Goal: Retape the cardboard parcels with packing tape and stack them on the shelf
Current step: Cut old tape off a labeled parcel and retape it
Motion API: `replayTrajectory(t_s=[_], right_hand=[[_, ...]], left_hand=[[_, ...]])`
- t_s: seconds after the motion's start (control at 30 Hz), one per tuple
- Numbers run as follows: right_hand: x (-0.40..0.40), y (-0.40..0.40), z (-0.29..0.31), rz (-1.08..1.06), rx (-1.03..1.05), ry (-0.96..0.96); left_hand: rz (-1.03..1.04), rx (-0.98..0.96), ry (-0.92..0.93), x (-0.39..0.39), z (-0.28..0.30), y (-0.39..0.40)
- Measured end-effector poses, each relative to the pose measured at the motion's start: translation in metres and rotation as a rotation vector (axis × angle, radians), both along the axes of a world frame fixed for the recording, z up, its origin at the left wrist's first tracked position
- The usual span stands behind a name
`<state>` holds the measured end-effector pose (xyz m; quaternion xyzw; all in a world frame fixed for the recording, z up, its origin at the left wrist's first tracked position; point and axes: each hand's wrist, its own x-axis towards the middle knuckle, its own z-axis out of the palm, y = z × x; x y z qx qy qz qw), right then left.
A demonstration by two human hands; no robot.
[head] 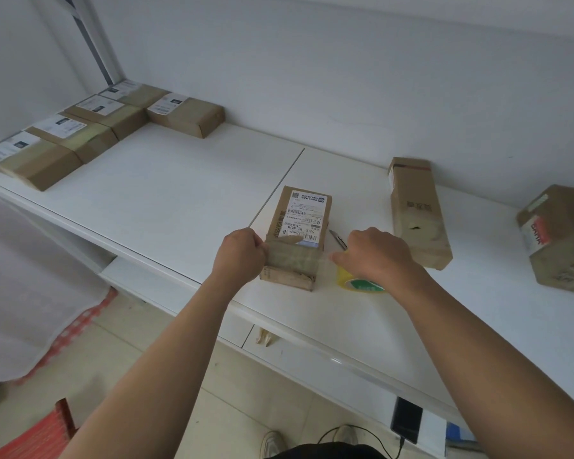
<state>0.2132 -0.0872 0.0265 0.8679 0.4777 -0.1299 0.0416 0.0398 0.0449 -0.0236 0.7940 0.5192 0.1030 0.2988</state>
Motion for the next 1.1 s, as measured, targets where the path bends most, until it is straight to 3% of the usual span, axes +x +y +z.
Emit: replayTrajectory(t_s=[0.37, 0.4, 0.53, 0.63, 0.93, 1.1], right_hand=[[-0.001, 0.002, -0.008, -0.002, 0.008, -0.004], [-0.001, 0.002, -0.009, -0.002, 0.008, -0.003], [-0.001, 0.002, -0.009, -0.002, 0.014, -0.008], [0.0, 0.002, -0.01, -0.004, 0.01, -0.006], [0.0, 0.001, -0.012, 0.002, 0.014, -0.019], [0.001, -0.002, -0.01, -0.001, 0.016, -0.007]], left_hand=[[0.015, 0.0, -0.047, -0.001, -0.004, 0.0], [-0.008, 0.062, -0.054, -0.001, -0.006, -0.002], [-0.28, 0.637, 0.024, 0.0, -0.022, -0.018], [-0.416, 0.761, 0.073, -0.001, -0.032, -0.028], [-0.454, 0.593, 0.229, -0.008, -0.058, -0.059], [-0.539, 0.622, 0.281, 0.0, -0.06, -0.063]])
